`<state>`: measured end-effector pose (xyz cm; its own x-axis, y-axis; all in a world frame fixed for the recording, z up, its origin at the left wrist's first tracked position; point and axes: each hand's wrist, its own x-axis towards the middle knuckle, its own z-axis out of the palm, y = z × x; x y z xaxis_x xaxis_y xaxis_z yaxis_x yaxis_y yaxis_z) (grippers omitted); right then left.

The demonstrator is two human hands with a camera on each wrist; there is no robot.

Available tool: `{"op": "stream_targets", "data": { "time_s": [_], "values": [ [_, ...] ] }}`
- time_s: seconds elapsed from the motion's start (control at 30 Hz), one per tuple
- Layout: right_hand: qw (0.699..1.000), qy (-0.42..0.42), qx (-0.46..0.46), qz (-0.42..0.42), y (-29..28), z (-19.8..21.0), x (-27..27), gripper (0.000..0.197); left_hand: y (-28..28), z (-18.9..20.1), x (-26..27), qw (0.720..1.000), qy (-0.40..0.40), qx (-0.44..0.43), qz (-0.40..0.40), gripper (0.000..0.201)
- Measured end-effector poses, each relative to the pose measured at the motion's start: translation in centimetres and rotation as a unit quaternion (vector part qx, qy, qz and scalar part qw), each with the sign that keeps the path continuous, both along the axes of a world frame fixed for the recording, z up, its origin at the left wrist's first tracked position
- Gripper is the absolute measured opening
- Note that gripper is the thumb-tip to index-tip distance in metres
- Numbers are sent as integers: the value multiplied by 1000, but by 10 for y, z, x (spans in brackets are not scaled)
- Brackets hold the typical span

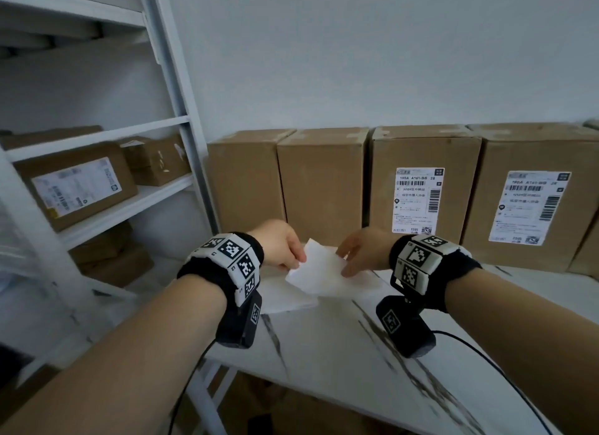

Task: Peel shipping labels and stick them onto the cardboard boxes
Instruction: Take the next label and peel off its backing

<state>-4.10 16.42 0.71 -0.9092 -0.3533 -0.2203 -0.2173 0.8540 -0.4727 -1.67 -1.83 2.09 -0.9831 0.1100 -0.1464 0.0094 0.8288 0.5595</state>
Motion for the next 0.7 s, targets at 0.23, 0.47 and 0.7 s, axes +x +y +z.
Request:
{"op": "stream_targets", "data": {
  "time_s": [0.23,0.47,0.7],
  "values": [
    [985,58,153,-51,-2,-2,11,38,-33,-19,26,990,-5,-138,3,29],
    [982,145,111,-42,-33,-6,36,34,-44,-40,52,966,-97,-238,-6,53],
    [995,12,87,40,-88,-22,59,51,-55,-50,61,980,-66,-188,24,50]
  ]
}}
